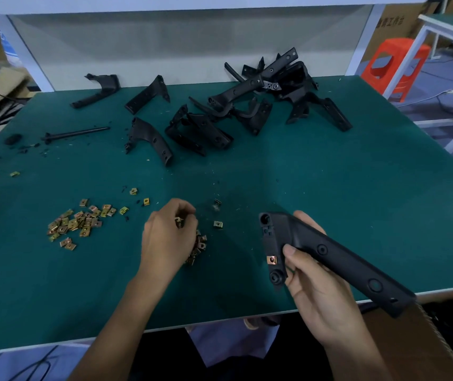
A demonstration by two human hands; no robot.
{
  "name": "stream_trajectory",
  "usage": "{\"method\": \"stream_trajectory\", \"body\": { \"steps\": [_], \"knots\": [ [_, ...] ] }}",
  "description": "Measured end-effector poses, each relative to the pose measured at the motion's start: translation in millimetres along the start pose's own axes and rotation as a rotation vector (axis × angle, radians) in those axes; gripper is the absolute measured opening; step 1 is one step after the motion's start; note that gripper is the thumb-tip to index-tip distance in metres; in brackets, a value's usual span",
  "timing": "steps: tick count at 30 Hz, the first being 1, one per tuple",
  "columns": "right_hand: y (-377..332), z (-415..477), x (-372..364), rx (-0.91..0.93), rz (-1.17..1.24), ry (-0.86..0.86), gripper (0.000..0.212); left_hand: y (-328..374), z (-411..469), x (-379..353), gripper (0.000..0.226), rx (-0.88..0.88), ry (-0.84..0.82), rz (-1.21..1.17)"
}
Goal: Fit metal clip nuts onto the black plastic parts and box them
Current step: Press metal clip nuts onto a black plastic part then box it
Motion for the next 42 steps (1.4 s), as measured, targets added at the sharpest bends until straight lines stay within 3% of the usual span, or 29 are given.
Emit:
{"method": "stream_trajectory", "body": {
  "steps": [5, 10, 13, 16, 19, 22, 27, 30, 42],
  "knots": [
    [5, -1, 0, -0.038, -0.008, 0.003, 0.05, 10, 4, -5, 0.015, -0.141, -0.032, 0.169],
    [1, 0, -3, -0.014, 0.002, 0.006, 0.049, 29, 6, -37, 0.019, -0.283, -0.24, 0.327],
    [-4, 1, -3, 0.008, 0.022, -0.002, 0.049, 31, 2, -43, 0.015, -0.306, -0.267, 0.35],
    [-8, -1, -1, 0.016, 0.023, -0.008, 0.05, 26, 2, -36, 0.002, -0.183, -0.265, 0.174],
    [-7, -1, 3, 0.0, 0.057, 0.013, 0.052, 25, -4, -25, 0.011, 0.005, -0.263, -0.224],
    [-3, -1, 1, -0.024, 0.089, 0.009, 0.054, 41, -16, -12, 0.023, 0.081, -0.29, -0.573],
    [-1, 0, -9, -0.041, 0.129, -0.003, 0.054, 71, -37, 5, 0.018, 0.15, -0.36, -0.878],
    [-4, -2, -15, -0.04, 0.121, -0.038, 0.049, 83, -45, 10, 0.024, 0.124, -0.398, -0.921],
    [-6, -6, -14, -0.052, 0.121, -0.023, 0.049, 83, -38, 33, 0.019, 0.003, -0.221, -0.72]
  ]
}}
Point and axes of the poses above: each hand's wrist, its own z-axis towards the middle knuckle, its own x-axis out of the back of the hand, y = z × x, the point moved 9 cm from there along z, towards the middle knuckle, and after that the axes turned 2 degrees about -x, right-handed, at the moved point
